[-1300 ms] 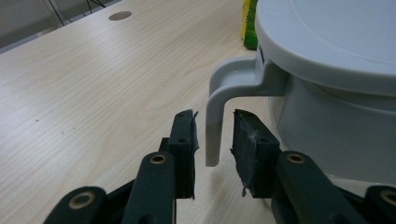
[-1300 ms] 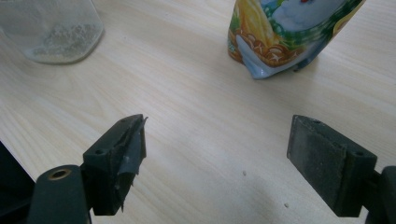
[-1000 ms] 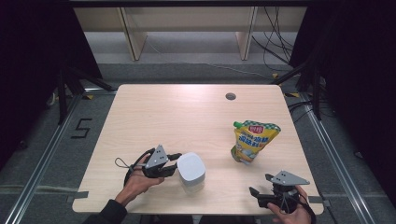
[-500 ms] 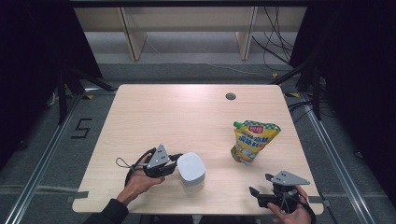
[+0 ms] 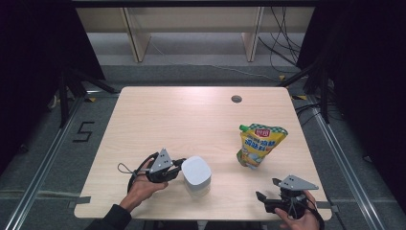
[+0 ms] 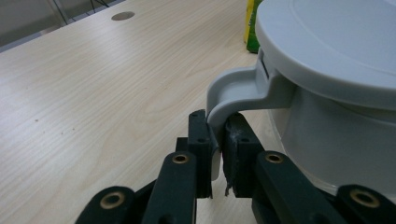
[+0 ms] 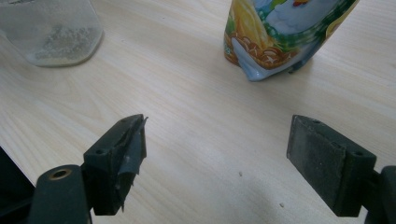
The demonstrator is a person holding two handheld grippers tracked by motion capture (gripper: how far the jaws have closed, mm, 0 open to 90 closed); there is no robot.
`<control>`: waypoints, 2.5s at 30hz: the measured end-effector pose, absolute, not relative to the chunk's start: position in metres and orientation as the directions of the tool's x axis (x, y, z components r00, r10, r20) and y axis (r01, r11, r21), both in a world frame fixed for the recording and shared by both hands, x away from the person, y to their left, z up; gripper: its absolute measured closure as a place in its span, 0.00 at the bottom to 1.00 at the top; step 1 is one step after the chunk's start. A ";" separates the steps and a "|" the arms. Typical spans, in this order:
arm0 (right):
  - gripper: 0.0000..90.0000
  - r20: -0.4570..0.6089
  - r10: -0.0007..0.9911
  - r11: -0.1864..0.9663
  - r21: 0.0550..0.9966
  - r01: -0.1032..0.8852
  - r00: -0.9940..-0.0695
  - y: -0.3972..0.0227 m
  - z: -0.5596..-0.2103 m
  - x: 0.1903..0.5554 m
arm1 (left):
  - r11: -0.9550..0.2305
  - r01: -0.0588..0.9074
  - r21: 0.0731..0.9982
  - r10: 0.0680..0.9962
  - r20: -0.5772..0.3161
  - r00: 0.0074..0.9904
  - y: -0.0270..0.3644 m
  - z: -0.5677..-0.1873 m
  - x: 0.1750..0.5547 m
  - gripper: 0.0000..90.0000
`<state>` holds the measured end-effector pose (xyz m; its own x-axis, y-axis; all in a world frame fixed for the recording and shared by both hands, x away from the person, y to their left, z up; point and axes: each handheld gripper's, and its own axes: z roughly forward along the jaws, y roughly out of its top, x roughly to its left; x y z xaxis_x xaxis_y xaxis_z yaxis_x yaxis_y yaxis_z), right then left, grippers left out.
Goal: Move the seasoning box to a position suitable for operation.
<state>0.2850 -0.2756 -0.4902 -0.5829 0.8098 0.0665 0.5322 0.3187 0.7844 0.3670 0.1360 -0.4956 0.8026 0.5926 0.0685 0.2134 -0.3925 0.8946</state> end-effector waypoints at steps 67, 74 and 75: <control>0.23 0.072 0.807 0.320 0.782 0.535 -0.587 -0.274 -0.490 0.285 | -0.408 0.284 0.868 0.582 0.007 0.813 0.133 -0.491 0.314 0.76; 0.24 0.082 0.806 0.311 0.784 0.537 -0.587 -0.276 -0.488 0.285 | -0.406 0.281 0.869 0.568 -0.001 0.823 0.120 -0.491 0.314 0.76; 0.24 0.081 0.804 0.312 0.785 0.535 -0.589 -0.276 -0.488 0.285 | -0.402 0.283 0.871 0.564 -0.007 0.826 0.118 -0.491 0.314 0.76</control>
<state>0.2852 -0.2761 -0.4882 -0.5887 0.8043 0.0813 0.5348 0.3120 0.7853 0.3141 0.1178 -0.4915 0.8256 0.5642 -0.0074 0.2827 -0.4022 0.8708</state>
